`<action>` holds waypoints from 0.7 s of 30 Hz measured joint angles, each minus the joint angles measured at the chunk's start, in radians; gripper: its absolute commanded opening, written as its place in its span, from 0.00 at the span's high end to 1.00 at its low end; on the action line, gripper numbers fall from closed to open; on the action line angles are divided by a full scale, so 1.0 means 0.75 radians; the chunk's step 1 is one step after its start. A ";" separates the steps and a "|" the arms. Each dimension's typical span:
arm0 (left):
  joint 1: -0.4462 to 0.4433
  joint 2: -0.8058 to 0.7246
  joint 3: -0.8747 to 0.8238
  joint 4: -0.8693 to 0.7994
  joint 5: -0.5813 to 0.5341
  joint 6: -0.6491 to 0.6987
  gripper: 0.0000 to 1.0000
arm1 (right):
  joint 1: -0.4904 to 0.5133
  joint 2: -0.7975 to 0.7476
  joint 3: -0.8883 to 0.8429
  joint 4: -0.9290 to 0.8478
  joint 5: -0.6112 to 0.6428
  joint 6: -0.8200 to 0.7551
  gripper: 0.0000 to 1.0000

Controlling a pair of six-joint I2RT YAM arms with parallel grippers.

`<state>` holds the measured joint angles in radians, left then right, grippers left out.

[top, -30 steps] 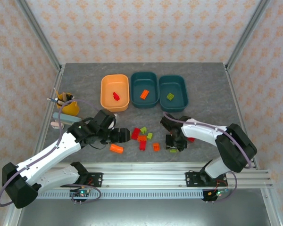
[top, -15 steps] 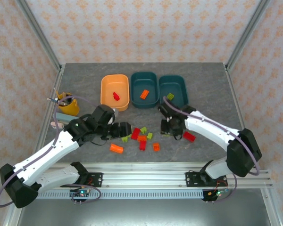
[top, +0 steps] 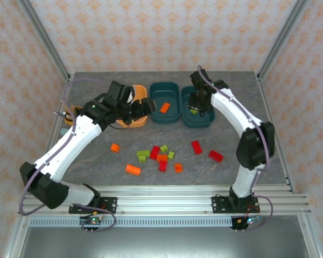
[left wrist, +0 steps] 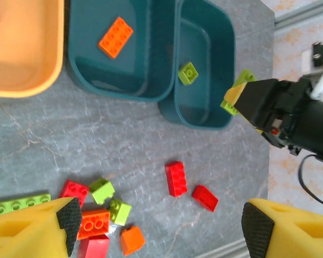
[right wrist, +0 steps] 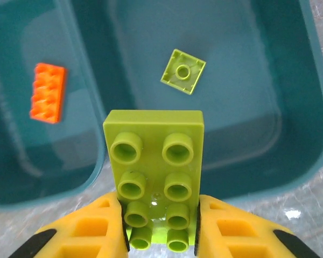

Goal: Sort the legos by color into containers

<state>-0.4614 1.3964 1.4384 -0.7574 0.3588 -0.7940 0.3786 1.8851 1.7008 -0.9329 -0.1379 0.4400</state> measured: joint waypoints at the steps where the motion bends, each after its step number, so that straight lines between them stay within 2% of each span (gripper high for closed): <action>1: 0.012 0.017 0.007 -0.001 0.000 0.005 0.19 | -0.013 0.055 0.025 -0.001 0.001 0.001 0.71; 5: 0.025 0.057 0.010 0.001 0.001 0.013 0.19 | -0.057 0.222 0.100 -0.015 -0.005 0.026 0.71; 13: 0.024 0.062 -0.058 0.037 0.005 0.013 0.19 | -0.107 0.392 0.185 -0.064 -0.012 0.180 0.70; 18: 0.024 0.062 -0.084 0.042 0.007 0.013 0.19 | -0.104 0.426 0.191 -0.090 0.017 0.257 0.64; 21: 0.024 0.062 -0.084 0.044 0.006 0.014 0.19 | -0.104 0.441 0.196 -0.104 0.025 0.283 0.57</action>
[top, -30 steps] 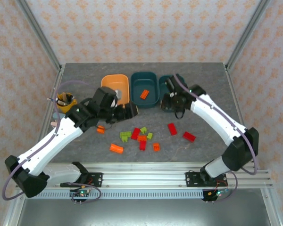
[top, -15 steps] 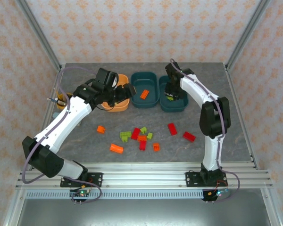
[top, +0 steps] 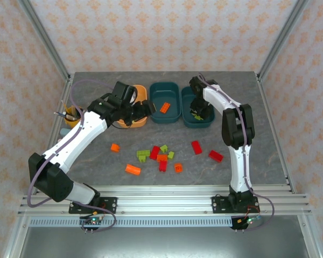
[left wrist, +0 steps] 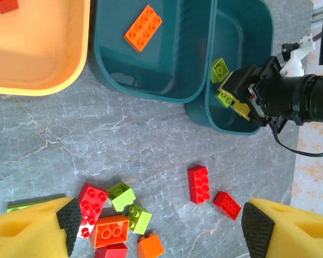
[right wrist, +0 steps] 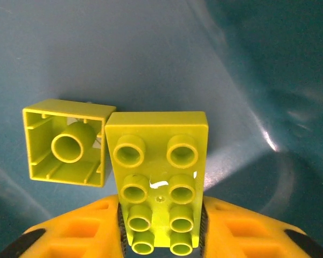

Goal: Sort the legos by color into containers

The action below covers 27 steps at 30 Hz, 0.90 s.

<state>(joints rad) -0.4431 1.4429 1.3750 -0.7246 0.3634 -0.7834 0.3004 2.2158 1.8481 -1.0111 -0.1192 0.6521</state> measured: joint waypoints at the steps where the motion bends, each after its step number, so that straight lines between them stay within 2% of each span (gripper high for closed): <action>1: 0.000 0.000 0.000 0.000 0.000 0.003 0.19 | 0.000 0.003 0.002 -0.004 0.002 0.007 0.53; 4: 0.000 0.000 0.000 -0.002 -0.001 0.011 0.19 | 0.000 0.005 0.014 -0.014 0.005 0.016 0.47; 10: 0.000 -0.011 -0.002 -0.044 -0.011 0.027 0.19 | 0.024 -0.005 0.117 -0.028 0.036 -0.012 0.46; 13: 0.000 -0.052 -0.034 -0.063 -0.012 0.029 0.19 | 0.070 -0.076 0.148 -0.028 0.072 -0.059 0.47; 16: -0.001 -0.120 -0.112 -0.068 -0.006 0.030 0.20 | 0.148 -0.229 0.127 -0.012 0.106 -0.122 0.47; 18: -0.004 -0.156 -0.167 -0.073 -0.005 0.034 0.21 | 0.205 -0.372 0.051 0.037 0.110 -0.161 0.48; 21: -0.035 -0.177 -0.239 -0.086 -0.006 0.056 0.22 | 0.305 -0.649 -0.180 0.137 0.071 -0.215 0.48; 23: -0.083 -0.174 -0.287 -0.095 -0.006 0.080 0.22 | 0.360 -0.813 -0.366 0.195 0.010 -0.245 0.48; 27: -0.205 -0.154 -0.339 -0.109 -0.007 0.125 0.23 | 0.448 -1.004 -0.693 0.244 -0.090 -0.280 0.46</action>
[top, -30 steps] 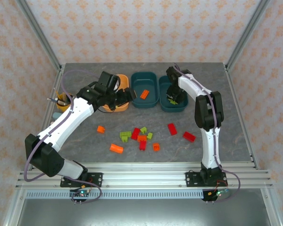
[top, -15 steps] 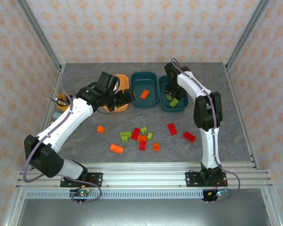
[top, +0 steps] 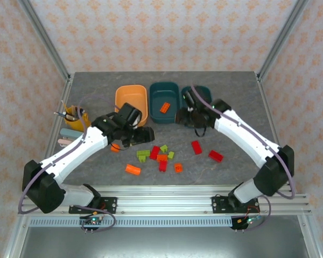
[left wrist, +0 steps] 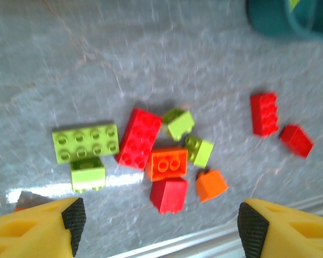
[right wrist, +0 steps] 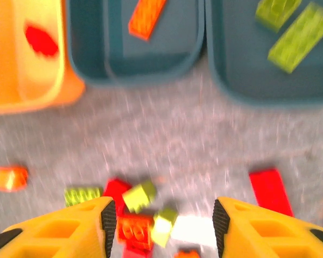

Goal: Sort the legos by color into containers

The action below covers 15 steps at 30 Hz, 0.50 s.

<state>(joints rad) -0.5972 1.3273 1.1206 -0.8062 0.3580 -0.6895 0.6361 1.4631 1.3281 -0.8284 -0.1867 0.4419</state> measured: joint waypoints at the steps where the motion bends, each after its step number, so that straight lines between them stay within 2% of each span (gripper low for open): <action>1: -0.043 0.011 -0.008 0.001 -0.003 0.007 0.23 | 0.021 -0.033 -0.075 0.001 -0.019 -0.003 0.45; 8: -0.287 0.131 -0.075 0.015 -0.037 -0.029 0.23 | 0.076 -0.328 -0.489 -0.011 -0.165 0.021 0.34; 12: -0.361 0.241 -0.074 0.045 -0.076 -0.063 0.24 | 0.076 -0.537 -0.605 0.006 -0.276 0.056 0.24; 15: -0.400 0.332 -0.071 0.071 -0.102 -0.083 0.25 | 0.076 -0.665 -0.652 0.020 -0.347 0.086 0.22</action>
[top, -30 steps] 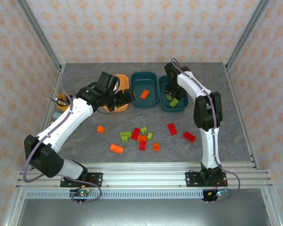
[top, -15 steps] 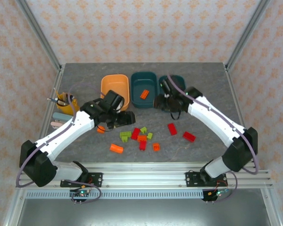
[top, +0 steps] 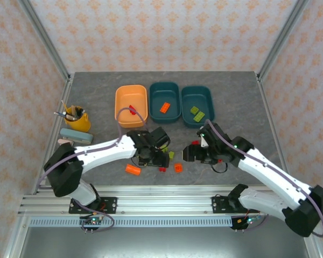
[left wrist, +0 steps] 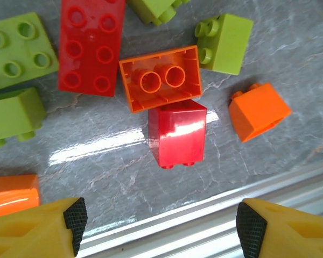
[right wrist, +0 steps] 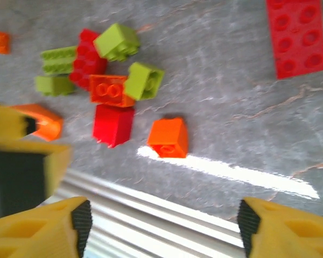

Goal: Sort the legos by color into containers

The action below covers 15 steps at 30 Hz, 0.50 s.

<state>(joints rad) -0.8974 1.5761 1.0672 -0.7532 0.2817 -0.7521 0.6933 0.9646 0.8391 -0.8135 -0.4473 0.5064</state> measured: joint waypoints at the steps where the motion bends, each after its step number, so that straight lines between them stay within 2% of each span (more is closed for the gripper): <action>1: -0.011 0.027 0.003 0.007 -0.007 -0.009 0.26 | 0.000 -0.026 -0.005 0.000 -0.011 0.005 0.22; 8: -0.069 0.183 0.081 0.030 -0.046 -0.045 0.30 | 0.000 -0.119 -0.010 -0.001 -0.034 0.035 0.22; 15: -0.078 0.301 0.137 0.043 -0.104 -0.055 0.47 | 0.000 -0.163 -0.032 -0.002 -0.033 0.077 0.22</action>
<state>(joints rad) -0.9558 1.8019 1.1702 -0.7208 0.2039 -0.7933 0.6933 0.8425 0.8154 -0.8146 -0.4721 0.5644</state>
